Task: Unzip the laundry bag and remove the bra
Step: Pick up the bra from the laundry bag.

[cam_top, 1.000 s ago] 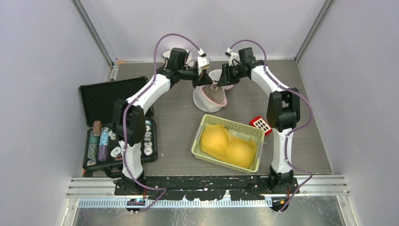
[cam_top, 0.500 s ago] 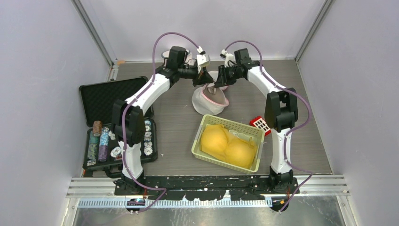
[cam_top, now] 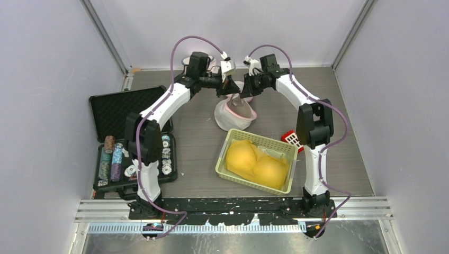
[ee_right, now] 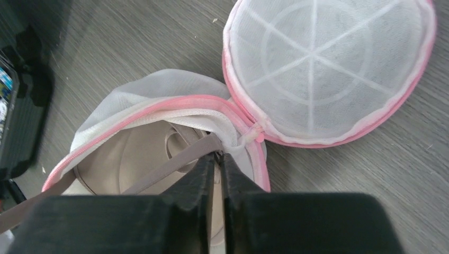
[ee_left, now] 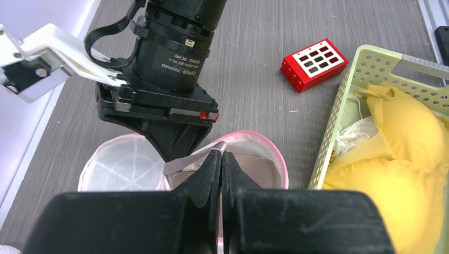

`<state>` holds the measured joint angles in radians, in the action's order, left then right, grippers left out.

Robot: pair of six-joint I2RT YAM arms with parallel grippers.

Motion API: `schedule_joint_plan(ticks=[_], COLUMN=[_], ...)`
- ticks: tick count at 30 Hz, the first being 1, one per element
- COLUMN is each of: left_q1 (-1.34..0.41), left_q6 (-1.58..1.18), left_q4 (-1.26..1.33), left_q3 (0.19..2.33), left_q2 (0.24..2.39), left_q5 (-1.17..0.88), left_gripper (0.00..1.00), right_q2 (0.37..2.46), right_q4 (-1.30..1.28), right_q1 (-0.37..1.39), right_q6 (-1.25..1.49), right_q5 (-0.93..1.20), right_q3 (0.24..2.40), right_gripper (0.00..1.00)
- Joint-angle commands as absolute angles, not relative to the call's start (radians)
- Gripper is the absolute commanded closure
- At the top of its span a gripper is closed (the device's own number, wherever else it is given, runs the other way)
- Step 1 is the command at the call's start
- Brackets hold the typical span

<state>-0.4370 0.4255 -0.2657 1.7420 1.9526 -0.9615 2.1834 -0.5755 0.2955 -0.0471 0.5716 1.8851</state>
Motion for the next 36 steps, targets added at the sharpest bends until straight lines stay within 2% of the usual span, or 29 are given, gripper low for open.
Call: schedule_joint_plan(ticks=[1,3,8,13,14,18,21,24,28,36], left_q1=[-0.427,-0.421,-0.419,-0.419,-0.419,-0.419,-0.420,-0.427,-0.448,-0.466], left_q6=[0.423,0.434,0.571,0.623,0.626,0.650,0.653,0.662,0.722,0.756], left_q4=[-0.221,-0.240,-0.336,-0.358,-0.361,-0.363,-0.352,-0.323,-0.307,-0.260], left_q3=[1.729,1.713,1.670,1.634,1.634,1.635,1.637,1.637,1.648,1.729], left_q2=[1.867,1.860,1.842,1.848,1.854,1.872,1.870,1.873,1.899,1.998], left_q5=[-0.997,-0.995,-0.922,-0.754,-0.716,-0.621,-0.641,-0.671,-0.676,-0.701], left_gripper=[1.00,1.00,1.00,1.00,0.98,0.78,0.55,0.39,0.33,0.34], right_q2=[2.173,2.153,2.108,2.071,2.065,2.047,2.036,2.029,2.022,1.978], right_q4=[-0.557,-0.553,-0.548,-0.542,-0.542,-0.549,-0.556,-0.560,-0.574,-0.552], right_q1=[0.301,0.299,0.299,0.299,0.298,0.299,0.298,0.299,0.300,0.301], right_q6=[-0.060,-0.067,-0.075,-0.073,-0.071,-0.061,-0.055,-0.048,-0.049,-0.048], right_q5=[0.523,0.517,0.512,0.537,0.544,0.579,0.616,0.639,0.671,0.725], right_q3=[1.950,1.943,1.940,1.943,1.942,1.942,1.941,1.938,1.936,1.901], right_gripper=[0.95,0.99,1.00,0.99,0.99,0.99,0.99,0.99,0.99,0.99])
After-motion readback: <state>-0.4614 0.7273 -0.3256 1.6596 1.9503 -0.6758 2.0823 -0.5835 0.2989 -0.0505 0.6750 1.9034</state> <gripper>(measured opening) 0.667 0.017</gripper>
